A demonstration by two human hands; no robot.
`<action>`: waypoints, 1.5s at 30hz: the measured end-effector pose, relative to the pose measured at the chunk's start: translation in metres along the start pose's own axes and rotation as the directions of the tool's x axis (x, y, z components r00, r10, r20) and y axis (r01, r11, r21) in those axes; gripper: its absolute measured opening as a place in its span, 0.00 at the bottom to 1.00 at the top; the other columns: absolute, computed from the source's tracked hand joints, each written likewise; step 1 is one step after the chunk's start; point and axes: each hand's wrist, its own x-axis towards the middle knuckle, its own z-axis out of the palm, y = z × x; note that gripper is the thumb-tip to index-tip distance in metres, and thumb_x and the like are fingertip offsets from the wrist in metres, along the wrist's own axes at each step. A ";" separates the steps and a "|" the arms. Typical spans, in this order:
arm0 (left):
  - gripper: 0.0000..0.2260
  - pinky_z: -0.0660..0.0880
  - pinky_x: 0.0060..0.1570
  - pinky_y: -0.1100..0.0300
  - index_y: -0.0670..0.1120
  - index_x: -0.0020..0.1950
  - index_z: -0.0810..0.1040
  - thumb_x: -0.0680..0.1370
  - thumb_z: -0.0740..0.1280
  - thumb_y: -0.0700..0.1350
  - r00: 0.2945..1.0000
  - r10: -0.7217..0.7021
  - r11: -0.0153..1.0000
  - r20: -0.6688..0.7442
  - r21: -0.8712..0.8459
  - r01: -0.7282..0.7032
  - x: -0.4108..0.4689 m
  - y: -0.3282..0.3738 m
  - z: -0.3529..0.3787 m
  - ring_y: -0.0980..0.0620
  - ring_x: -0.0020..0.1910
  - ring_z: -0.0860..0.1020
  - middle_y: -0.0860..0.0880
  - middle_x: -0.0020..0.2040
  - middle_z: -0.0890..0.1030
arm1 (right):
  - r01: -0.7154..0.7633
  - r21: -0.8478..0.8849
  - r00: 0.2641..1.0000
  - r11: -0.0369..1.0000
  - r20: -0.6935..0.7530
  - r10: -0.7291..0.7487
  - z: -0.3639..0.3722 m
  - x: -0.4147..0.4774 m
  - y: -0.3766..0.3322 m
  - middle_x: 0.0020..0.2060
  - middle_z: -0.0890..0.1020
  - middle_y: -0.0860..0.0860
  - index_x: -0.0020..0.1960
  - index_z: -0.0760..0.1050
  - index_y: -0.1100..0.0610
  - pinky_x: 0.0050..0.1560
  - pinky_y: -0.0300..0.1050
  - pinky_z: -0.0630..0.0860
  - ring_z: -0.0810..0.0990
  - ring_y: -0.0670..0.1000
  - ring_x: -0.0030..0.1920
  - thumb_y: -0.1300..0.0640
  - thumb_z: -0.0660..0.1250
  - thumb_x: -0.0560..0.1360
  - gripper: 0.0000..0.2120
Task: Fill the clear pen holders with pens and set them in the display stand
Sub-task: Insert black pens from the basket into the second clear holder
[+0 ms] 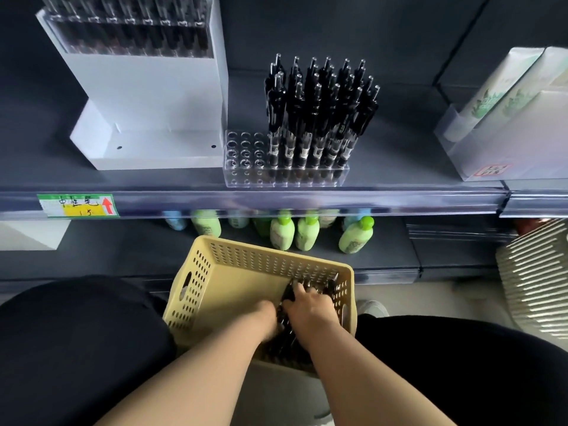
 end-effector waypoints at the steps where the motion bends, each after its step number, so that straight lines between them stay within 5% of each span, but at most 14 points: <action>1: 0.22 0.67 0.62 0.56 0.39 0.70 0.64 0.79 0.61 0.48 0.999 -0.034 0.999 0.030 -0.031 0.035 0.001 -0.004 -0.002 0.43 0.65 0.70 0.40 0.67 0.70 | -0.009 0.001 1.000 1.000 0.004 0.009 -0.001 0.000 0.000 0.67 0.62 0.58 0.68 0.68 0.53 0.53 0.54 0.72 0.67 0.61 0.63 0.59 0.59 0.78 0.19; 6: 0.19 0.67 0.64 0.53 0.41 0.71 0.65 0.81 0.57 0.46 0.995 -0.022 0.997 0.094 -0.072 0.029 0.009 -0.017 0.001 0.43 0.65 0.70 0.41 0.67 0.70 | -0.085 0.088 0.996 0.993 -0.030 0.088 -0.005 -0.005 0.003 0.62 0.65 0.57 0.65 0.70 0.58 0.49 0.53 0.72 0.69 0.59 0.59 0.62 0.55 0.78 0.16; 9: 0.17 0.69 0.63 0.52 0.38 0.67 0.69 0.80 0.57 0.44 0.999 -0.031 0.990 -0.022 -0.138 0.028 0.006 -0.020 -0.003 0.42 0.63 0.72 0.40 0.64 0.73 | -0.115 0.220 0.982 0.969 -0.125 0.145 -0.006 -0.010 0.007 0.60 0.65 0.57 0.63 0.68 0.59 0.46 0.53 0.72 0.70 0.60 0.56 0.63 0.53 0.78 0.15; 12: 0.24 0.64 0.67 0.52 0.41 0.74 0.57 0.78 0.57 0.37 0.997 0.015 0.973 -0.081 -0.230 -0.034 -0.008 -0.021 -0.014 0.42 0.68 0.66 0.41 0.72 0.64 | -0.156 0.347 0.952 0.925 -0.196 0.234 -0.008 -0.015 0.013 0.59 0.65 0.55 0.62 0.67 0.57 0.48 0.53 0.73 0.72 0.59 0.54 0.65 0.55 0.76 0.16; 15: 0.17 0.75 0.45 0.57 0.47 0.64 0.69 0.77 0.58 0.35 0.991 0.102 0.906 -0.085 -0.403 -0.128 -0.027 -0.028 -0.031 0.48 0.48 0.78 0.43 0.56 0.77 | -0.186 0.496 0.914 0.848 -0.230 0.335 -0.010 -0.019 0.016 0.58 0.66 0.54 0.61 0.66 0.56 0.46 0.50 0.73 0.76 0.59 0.52 0.66 0.57 0.74 0.16; 18: 0.12 0.70 0.26 0.64 0.44 0.55 0.73 0.79 0.53 0.34 0.992 0.121 0.806 -0.038 -0.580 -0.121 -0.056 -0.030 -0.049 0.53 0.32 0.76 0.44 0.43 0.78 | -0.141 0.612 0.879 0.778 -0.285 0.384 -0.015 -0.023 0.015 0.58 0.69 0.53 0.60 0.67 0.55 0.49 0.50 0.74 0.76 0.58 0.53 0.58 0.58 0.77 0.12; 21: 0.12 0.70 0.26 0.65 0.41 0.59 0.72 0.81 0.52 0.36 0.991 0.133 0.676 0.003 -0.732 -0.088 -0.077 -0.031 -0.062 0.51 0.34 0.77 0.38 0.55 0.77 | -0.031 0.718 0.856 0.695 -0.341 0.390 -0.023 -0.029 0.010 0.56 0.74 0.52 0.59 0.69 0.55 0.53 0.48 0.73 0.77 0.56 0.54 0.53 0.59 0.76 0.13; 24: 0.15 0.73 0.29 0.64 0.37 0.66 0.67 0.79 0.53 0.32 0.980 0.196 0.606 -0.032 -0.782 -0.147 -0.093 -0.035 -0.070 0.49 0.36 0.79 0.38 0.47 0.78 | 0.086 0.796 0.847 0.599 -0.375 0.377 -0.034 -0.037 0.002 0.46 0.79 0.50 0.49 0.68 0.52 0.42 0.45 0.76 0.79 0.50 0.42 0.55 0.62 0.75 0.04; 27: 0.18 0.75 0.30 0.66 0.41 0.67 0.68 0.77 0.60 0.32 0.964 0.179 0.654 -0.196 -0.708 -0.265 -0.102 -0.039 -0.071 0.52 0.37 0.81 0.43 0.44 0.80 | 0.182 0.847 0.860 0.499 -0.383 0.336 -0.041 -0.042 -0.004 0.41 0.79 0.47 0.45 0.66 0.50 0.30 0.34 0.70 0.76 0.43 0.35 0.52 0.63 0.76 0.05; 30: 0.08 0.78 0.39 0.57 0.50 0.53 0.77 0.74 0.68 0.46 0.880 0.145 0.717 -0.451 -0.566 -0.408 -0.105 -0.045 -0.073 0.55 0.36 0.81 0.50 0.38 0.83 | 0.240 0.859 0.850 0.453 -0.411 0.329 -0.049 -0.048 -0.007 0.39 0.79 0.48 0.45 0.68 0.52 0.28 0.31 0.68 0.76 0.43 0.35 0.49 0.61 0.77 0.08; 33: 0.07 0.70 0.33 0.64 0.55 0.42 0.80 0.73 0.67 0.56 0.734 0.098 0.809 -0.672 -0.376 -0.452 -0.113 -0.044 -0.085 0.62 0.35 0.76 0.57 0.37 0.79 | 0.323 0.802 0.795 0.503 -0.518 0.316 -0.063 -0.053 -0.009 0.34 0.75 0.47 0.37 0.67 0.50 0.30 0.28 0.68 0.72 0.42 0.31 0.51 0.63 0.77 0.11; 36: 0.07 0.65 0.33 0.69 0.53 0.40 0.81 0.72 0.69 0.55 0.581 0.128 0.803 -0.804 -0.260 -0.537 -0.126 -0.037 -0.105 0.60 0.39 0.75 0.58 0.40 0.76 | 0.410 0.733 0.734 0.542 -0.618 0.281 -0.086 -0.058 -0.011 0.35 0.75 0.45 0.38 0.68 0.48 0.33 0.27 0.67 0.71 0.40 0.33 0.54 0.66 0.75 0.10; 40: 0.05 0.67 0.35 0.75 0.54 0.43 0.80 0.70 0.73 0.51 0.455 0.081 0.726 -0.887 -0.260 -0.636 -0.148 -0.029 -0.132 0.62 0.39 0.76 0.59 0.39 0.79 | 0.538 0.747 0.686 0.392 -0.657 0.311 -0.124 -0.067 -0.013 0.33 0.79 0.48 0.41 0.67 0.49 0.33 0.33 0.71 0.76 0.45 0.32 0.57 0.67 0.74 0.09; 45: 0.09 0.71 0.39 0.73 0.55 0.48 0.78 0.69 0.73 0.50 0.302 0.001 0.617 -0.953 -0.237 -0.750 -0.164 -0.021 -0.171 0.64 0.43 0.78 0.61 0.43 0.81 | 0.773 0.631 0.583 0.062 -0.746 0.324 -0.187 -0.083 -0.005 0.38 0.82 0.49 0.48 0.70 0.53 0.29 0.43 0.75 0.82 0.53 0.34 0.58 0.60 0.79 0.02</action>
